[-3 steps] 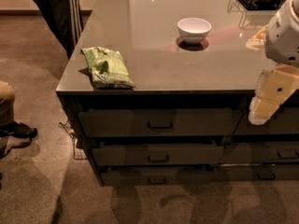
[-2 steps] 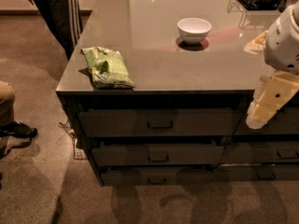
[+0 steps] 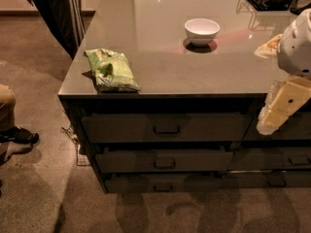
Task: Open bottom drawer
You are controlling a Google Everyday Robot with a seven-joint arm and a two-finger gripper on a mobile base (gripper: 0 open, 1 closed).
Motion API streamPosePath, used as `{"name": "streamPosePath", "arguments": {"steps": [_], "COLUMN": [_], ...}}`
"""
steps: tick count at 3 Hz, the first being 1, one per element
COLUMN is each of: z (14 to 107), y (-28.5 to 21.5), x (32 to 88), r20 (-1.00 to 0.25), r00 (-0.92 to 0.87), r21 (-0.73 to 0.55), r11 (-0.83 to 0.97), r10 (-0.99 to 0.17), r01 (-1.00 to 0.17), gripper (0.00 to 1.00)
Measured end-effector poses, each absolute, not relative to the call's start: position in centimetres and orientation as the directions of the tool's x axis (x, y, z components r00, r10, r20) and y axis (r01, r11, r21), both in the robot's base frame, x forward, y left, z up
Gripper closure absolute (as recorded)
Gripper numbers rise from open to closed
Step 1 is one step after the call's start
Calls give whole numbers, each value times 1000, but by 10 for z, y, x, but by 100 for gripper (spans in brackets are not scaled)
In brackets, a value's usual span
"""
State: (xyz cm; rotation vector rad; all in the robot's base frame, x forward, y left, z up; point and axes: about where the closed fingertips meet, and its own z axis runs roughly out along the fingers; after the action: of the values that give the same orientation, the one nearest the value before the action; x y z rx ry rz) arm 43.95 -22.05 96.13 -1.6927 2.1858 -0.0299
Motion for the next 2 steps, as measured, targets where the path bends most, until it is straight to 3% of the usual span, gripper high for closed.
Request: {"name": "streamPosePath", "arguments": {"steps": [2], "z": [843], "y": [-237], "x": [440], "r20": [-481], "r00": [-229], "r21": [-42], "r11": [283], "r10": [-847], "r01": [-958], "gripper": [0]}}
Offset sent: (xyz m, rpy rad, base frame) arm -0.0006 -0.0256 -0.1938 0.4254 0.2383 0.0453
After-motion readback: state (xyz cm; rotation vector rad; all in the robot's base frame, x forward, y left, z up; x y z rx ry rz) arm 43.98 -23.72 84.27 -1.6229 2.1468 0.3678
